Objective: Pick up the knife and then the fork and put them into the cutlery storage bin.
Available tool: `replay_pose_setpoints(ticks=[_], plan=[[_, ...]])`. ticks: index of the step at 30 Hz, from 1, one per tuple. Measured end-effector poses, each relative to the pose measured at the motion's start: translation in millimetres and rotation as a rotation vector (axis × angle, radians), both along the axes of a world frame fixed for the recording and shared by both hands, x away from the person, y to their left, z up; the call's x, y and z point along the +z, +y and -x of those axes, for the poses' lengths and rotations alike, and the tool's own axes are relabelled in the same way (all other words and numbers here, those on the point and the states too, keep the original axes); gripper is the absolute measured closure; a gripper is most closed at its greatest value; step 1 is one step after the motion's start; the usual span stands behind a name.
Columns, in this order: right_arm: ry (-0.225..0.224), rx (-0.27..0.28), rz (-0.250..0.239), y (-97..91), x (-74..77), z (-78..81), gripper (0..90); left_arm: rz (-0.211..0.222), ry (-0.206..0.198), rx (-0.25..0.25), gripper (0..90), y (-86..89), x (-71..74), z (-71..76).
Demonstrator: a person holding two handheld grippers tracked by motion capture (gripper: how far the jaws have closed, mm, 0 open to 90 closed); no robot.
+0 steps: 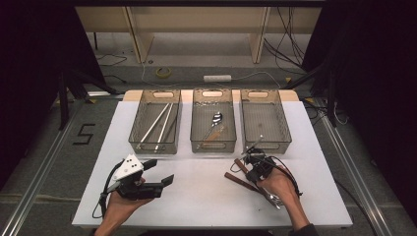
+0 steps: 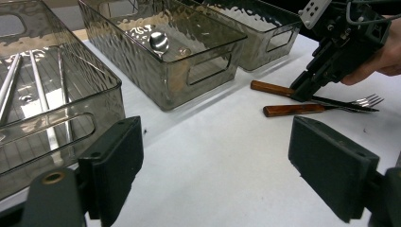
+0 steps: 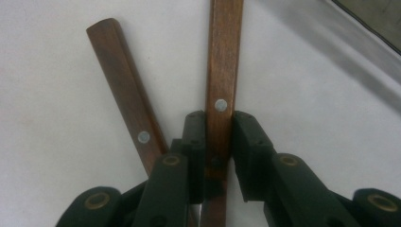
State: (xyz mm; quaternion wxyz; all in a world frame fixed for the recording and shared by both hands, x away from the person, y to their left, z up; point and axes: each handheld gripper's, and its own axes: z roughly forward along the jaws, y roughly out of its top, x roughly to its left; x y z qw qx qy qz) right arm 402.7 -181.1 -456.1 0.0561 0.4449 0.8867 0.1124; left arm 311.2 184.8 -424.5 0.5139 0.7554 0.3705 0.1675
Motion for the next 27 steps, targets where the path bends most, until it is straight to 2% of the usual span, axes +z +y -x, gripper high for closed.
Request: replay_pose_setpoints(ticks=[3, 7, 11, 21, 27], plan=[[-0.004, -0.005, 0.003, 0.9, 0.5, 0.6, 77.0, 0.0, -0.002, 0.002, 18.3, 1.1, 0.3, -0.3], [0.005, 0.005, -0.022, 0.6, 2.3, 1.6, 77.1, 0.0, -0.001, 0.001, 18.4, 1.6, 0.3, -0.6], [-0.018, 0.025, -0.021, 2.8, 8.4, 4.6, 77.3, -0.002, -0.003, 0.003, 18.5, 2.0, 0.4, -0.5], [-0.034, 0.048, -0.055, -1.5, 14.9, 7.5, 77.5, 0.008, 0.001, 0.008, 18.8, 2.6, 0.7, -0.6], [-0.061, 0.059, -0.097, -4.6, 26.4, 11.1, 77.6, 0.016, 0.002, 0.013, 18.8, 4.1, 0.9, -1.2]])
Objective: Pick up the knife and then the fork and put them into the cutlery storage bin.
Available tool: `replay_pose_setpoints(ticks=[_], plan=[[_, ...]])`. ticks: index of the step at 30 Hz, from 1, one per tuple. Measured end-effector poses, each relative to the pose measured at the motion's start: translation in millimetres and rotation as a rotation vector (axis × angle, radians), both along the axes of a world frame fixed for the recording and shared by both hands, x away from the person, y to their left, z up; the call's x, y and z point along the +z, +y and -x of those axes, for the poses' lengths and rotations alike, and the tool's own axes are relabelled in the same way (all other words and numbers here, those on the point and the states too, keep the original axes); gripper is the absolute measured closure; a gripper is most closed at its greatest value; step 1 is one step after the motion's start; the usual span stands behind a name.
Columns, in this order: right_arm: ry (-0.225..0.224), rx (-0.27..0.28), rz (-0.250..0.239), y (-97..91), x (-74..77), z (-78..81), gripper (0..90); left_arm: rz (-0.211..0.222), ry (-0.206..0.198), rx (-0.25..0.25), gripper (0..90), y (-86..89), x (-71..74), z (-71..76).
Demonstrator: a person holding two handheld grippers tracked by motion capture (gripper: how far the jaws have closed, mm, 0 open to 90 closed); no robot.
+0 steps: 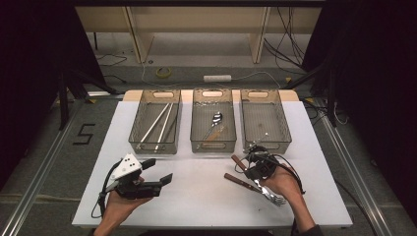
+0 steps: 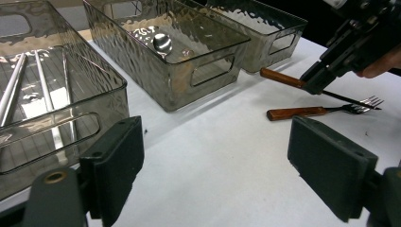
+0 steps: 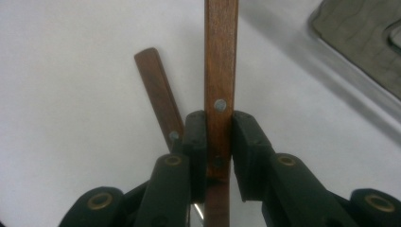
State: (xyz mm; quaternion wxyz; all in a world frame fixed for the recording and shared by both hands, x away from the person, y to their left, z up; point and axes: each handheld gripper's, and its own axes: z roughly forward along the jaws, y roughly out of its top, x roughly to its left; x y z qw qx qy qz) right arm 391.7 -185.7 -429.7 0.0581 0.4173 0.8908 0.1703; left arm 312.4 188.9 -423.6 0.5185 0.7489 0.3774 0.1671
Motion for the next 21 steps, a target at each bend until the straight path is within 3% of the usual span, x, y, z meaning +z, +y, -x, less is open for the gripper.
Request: replay_pose_setpoints(ticks=[10, 16, 21], plan=[[-0.085, -0.019, -0.083, -18.1, 34.6, -1.1, 77.5, 0.018, 0.004, 0.009, 18.8, 3.7, 0.0, -1.0], [-0.095, -0.025, -0.105, -24.7, 42.7, -11.1, 77.4, 0.027, 0.004, 0.013, 18.8, 7.3, 0.4, -0.8], [-0.119, -0.042, -0.135, -31.4, 54.6, -28.8, 77.4, 0.02, 0.007, 0.022, 18.8, 7.9, 0.0, 0.0]])
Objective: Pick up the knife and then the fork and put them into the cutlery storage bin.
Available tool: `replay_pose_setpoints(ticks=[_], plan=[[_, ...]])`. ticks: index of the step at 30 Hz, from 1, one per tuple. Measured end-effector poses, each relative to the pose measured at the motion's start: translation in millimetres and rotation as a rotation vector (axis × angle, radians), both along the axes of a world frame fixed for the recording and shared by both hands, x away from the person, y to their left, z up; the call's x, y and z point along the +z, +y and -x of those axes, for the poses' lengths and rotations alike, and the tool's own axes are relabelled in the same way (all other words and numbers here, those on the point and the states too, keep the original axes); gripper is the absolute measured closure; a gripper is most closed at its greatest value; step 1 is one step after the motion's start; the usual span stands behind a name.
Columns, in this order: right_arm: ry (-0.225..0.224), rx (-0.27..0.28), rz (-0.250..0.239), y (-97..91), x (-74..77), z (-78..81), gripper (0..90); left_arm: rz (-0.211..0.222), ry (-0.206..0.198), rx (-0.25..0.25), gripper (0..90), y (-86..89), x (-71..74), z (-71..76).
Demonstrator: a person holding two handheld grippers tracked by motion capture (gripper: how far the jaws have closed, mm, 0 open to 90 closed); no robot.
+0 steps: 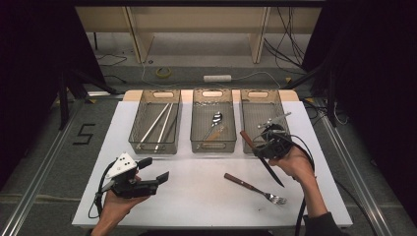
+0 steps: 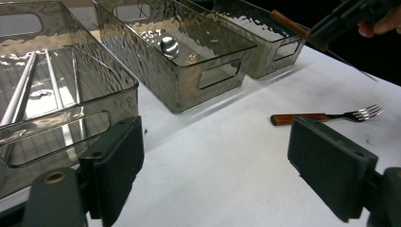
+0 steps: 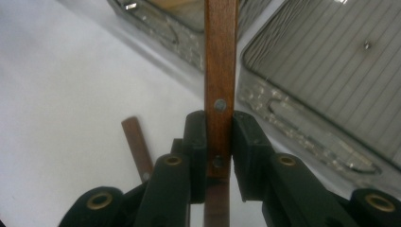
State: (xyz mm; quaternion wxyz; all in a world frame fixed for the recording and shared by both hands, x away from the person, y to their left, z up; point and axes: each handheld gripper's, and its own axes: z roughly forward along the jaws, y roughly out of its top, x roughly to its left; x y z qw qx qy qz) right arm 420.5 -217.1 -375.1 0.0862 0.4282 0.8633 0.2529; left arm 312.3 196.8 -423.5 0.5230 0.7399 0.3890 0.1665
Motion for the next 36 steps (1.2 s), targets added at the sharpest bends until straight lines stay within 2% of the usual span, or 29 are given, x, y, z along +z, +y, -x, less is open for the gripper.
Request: replay_pose_setpoints(ticks=[1, 5, 6, 8, 9, 10, 13, 24, 36], plan=[[0.0, 0.0, 0.0, 0.0, 0.0, 0.0, 77.4, 0.0, 0.0, 0.0, 18.8, 0.0, 0.0, 0.0], [-0.02, -0.03, -0.03, -3.8, 12.9, -19.4, 77.4, 0.004, -0.001, -0.002, 18.7, 1.4, 0.5, 1.0], [-0.02, -0.03, -0.03, -3.8, 12.9, -19.4, 77.4, 0.01, 0.0, 0.001, 18.7, 1.8, 0.4, 1.1], [-0.029, -0.048, -0.054, -5.9, 20.9, -31.6, 77.4, 0.007, 0.0, -0.001, 18.7, 3.0, 0.3, 1.6], [-0.029, -0.048, -0.054, -5.9, 20.9, -31.6, 77.4, 0.005, 0.0, -0.001, 18.7, 3.4, 0.2, 1.8], [-0.034, -0.065, -0.065, -7.3, 25.1, -39.3, 77.4, -0.001, 0.003, -0.003, 18.7, 4.0, -0.1, 2.2], [-0.036, -0.08, -0.07, -8.7, 29.4, -49.1, 77.4, -0.002, 0.006, -0.002, 18.6, 3.8, -0.9, 3.0], [-0.045, -0.13, -0.105, -13.5, 35.8, -76.7, 77.4, 0.007, 0.002, 0.004, 18.4, 8.2, -0.4, 3.3], [-0.065, -0.185, -0.125, -13.1, 40.8, -95.5, 77.4, 0.002, -0.007, 0.0, 18.4, 7.5, 0.3, 3.8]])
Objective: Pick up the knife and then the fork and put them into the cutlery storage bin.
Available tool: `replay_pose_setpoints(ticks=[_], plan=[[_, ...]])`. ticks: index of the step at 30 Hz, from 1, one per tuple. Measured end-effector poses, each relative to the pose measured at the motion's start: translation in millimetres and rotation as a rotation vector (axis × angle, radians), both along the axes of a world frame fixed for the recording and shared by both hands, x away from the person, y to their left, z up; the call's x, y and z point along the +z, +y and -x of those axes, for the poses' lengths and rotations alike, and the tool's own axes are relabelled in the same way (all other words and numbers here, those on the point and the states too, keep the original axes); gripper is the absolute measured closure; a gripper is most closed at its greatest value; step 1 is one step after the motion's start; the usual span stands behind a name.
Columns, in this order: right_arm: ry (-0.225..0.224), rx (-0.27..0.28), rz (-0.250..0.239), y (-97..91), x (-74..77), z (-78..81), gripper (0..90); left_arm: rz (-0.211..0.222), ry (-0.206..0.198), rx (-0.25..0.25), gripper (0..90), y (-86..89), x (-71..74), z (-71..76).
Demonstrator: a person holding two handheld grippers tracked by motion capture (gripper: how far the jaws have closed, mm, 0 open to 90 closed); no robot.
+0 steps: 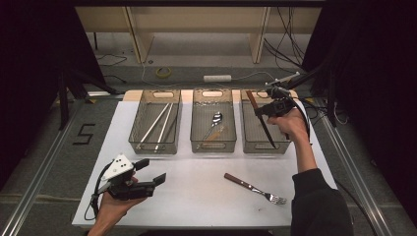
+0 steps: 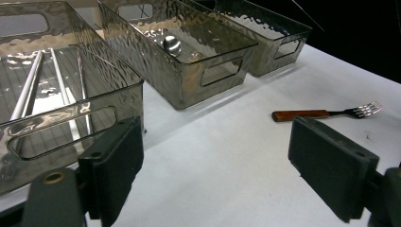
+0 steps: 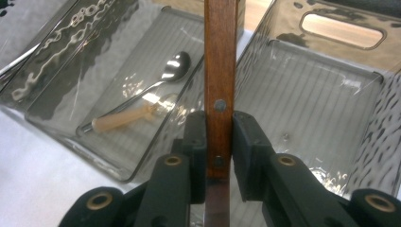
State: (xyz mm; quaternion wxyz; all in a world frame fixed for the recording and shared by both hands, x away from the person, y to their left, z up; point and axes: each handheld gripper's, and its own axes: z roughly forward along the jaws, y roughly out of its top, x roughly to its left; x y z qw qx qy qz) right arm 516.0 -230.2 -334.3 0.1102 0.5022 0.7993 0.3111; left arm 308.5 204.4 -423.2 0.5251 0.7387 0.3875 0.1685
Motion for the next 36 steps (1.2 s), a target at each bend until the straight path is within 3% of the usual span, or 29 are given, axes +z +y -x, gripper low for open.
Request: replay_pose_setpoints(ticks=[15, 25, 36], plan=[[-0.057, -0.059, -0.001, 7.0, 6.6, -20.5, 77.3, 0.001, -0.002, -0.004, 18.4, -1.1, 0.3, 0.3], [-0.103, -0.119, 0.028, 11.3, -1.9, -32.7, 77.4, 0.002, -0.003, -0.013, 18.4, -2.5, 0.2, 0.5], [-0.129, -0.132, 0.053, 17.9, -15.8, -37.2, 77.3, 0.001, -0.004, -0.014, 18.4, -2.5, 0.0, 1.0]])
